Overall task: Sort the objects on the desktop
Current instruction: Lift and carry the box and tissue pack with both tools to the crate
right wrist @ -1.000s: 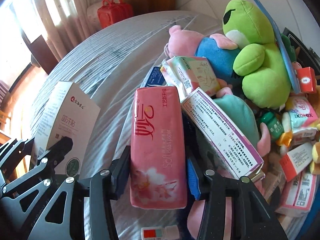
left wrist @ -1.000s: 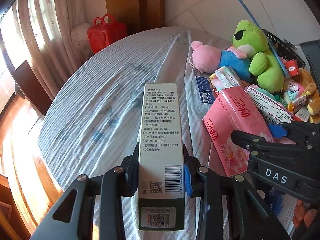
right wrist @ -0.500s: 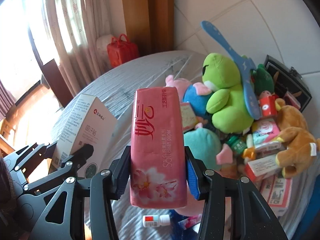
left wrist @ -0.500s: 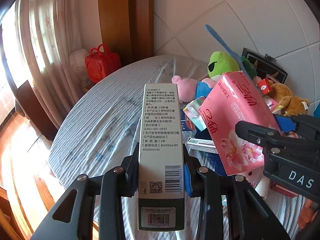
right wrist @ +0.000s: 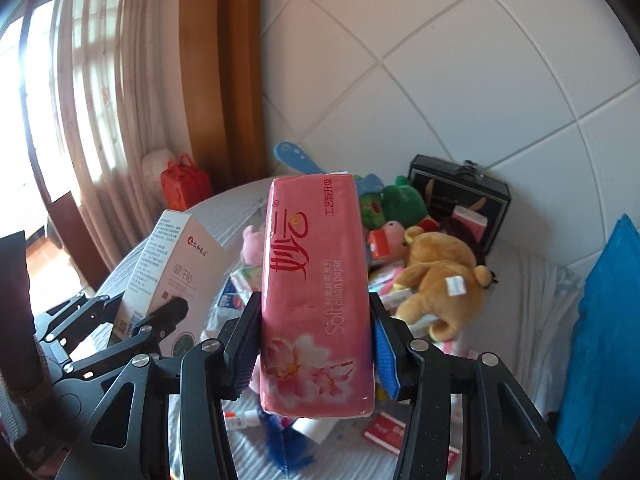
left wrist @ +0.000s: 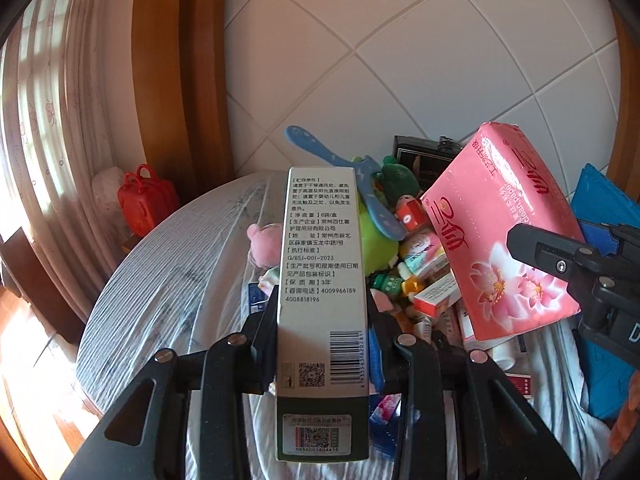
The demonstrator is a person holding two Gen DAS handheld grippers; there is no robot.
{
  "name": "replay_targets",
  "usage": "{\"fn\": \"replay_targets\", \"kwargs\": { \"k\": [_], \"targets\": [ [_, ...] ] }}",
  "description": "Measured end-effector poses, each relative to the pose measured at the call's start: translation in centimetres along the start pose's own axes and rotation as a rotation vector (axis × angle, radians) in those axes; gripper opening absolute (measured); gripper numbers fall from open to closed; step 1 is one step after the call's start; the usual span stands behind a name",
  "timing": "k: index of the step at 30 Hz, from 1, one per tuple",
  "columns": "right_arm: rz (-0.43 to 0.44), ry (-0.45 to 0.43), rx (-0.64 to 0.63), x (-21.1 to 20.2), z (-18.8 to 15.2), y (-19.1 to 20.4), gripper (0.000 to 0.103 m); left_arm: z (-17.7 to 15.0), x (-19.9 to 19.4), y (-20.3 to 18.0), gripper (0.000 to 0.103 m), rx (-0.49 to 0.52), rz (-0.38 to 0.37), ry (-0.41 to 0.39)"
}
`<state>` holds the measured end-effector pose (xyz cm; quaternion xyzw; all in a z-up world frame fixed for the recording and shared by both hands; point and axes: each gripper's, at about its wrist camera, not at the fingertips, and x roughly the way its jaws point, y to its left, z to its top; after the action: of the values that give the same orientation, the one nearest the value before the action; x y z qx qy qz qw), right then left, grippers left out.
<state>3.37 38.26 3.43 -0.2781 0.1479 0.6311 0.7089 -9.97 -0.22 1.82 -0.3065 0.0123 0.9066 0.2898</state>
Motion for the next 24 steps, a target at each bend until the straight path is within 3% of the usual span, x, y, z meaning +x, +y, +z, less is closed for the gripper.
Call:
{"fn": "replay_targets", "kwargs": {
  "k": [18, 24],
  "targets": [
    [-0.308, -0.140, 0.218, -15.4, -4.2, -15.9, 0.048, 3.3, -4.6, -19.9, 0.034, 0.239, -0.327, -0.096],
    [-0.411, -0.203, 0.271, -22.4, -5.2, -21.8, 0.048, 5.6, -8.0, -27.5, 0.034, 0.292, -0.448, -0.169]
  ]
}}
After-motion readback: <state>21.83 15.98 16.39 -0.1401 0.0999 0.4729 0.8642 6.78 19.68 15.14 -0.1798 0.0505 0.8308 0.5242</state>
